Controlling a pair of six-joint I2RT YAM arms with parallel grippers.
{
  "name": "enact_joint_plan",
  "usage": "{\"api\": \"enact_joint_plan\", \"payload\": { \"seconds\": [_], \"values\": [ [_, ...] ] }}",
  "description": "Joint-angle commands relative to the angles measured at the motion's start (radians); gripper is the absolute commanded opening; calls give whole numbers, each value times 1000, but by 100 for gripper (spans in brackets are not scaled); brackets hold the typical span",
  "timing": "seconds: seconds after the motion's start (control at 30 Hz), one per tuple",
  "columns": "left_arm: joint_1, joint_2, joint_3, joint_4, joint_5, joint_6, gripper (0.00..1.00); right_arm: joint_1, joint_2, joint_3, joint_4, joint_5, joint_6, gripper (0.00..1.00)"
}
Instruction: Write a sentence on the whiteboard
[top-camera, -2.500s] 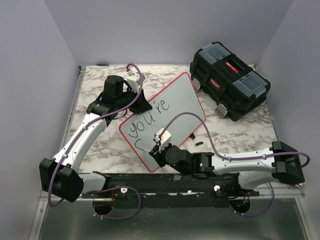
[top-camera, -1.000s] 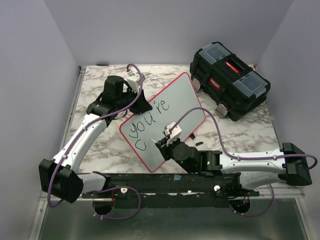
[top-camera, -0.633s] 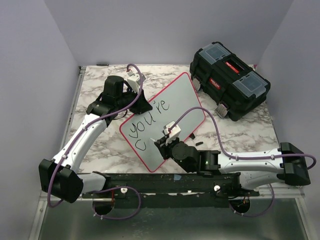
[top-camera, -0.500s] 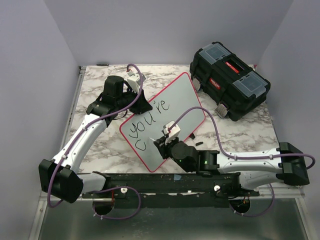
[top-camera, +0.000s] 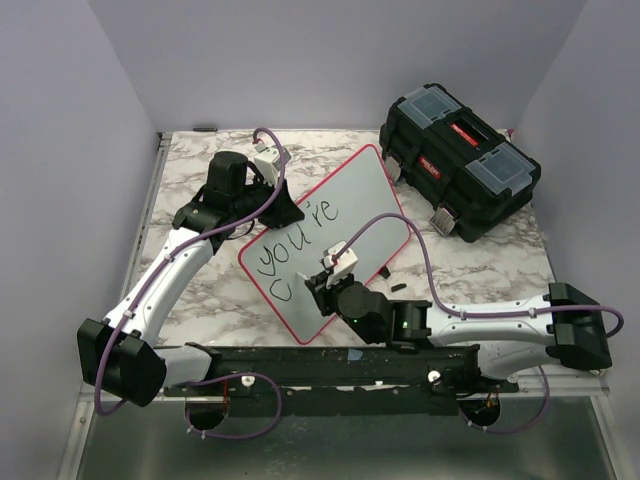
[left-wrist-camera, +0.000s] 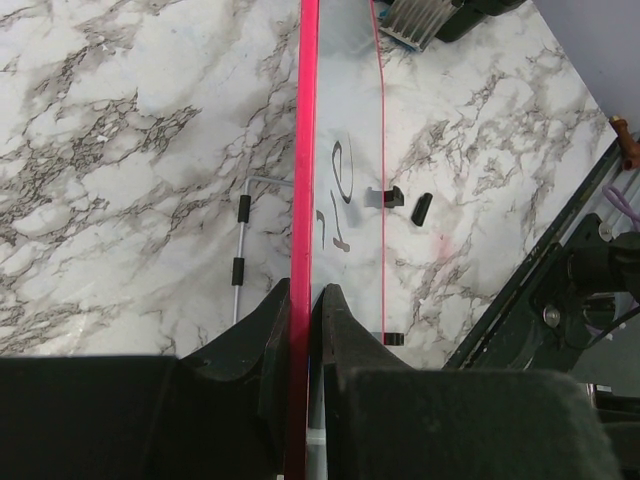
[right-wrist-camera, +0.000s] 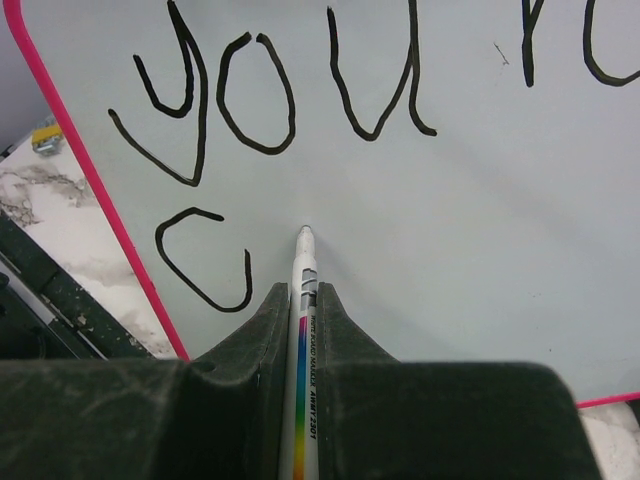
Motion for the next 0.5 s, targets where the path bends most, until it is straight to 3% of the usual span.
{"api": "enact_joint_plan", "payload": {
  "seconds": [0.0, 0.47],
  "values": [
    [-21, -3, -31, -74, -70, 95, 0, -7, 27, 34, 34, 26, -4, 1],
    [-22, -3, -29, -77, -73, 96, 0, -6, 40, 30, 33, -85, -11, 1]
  ]
}}
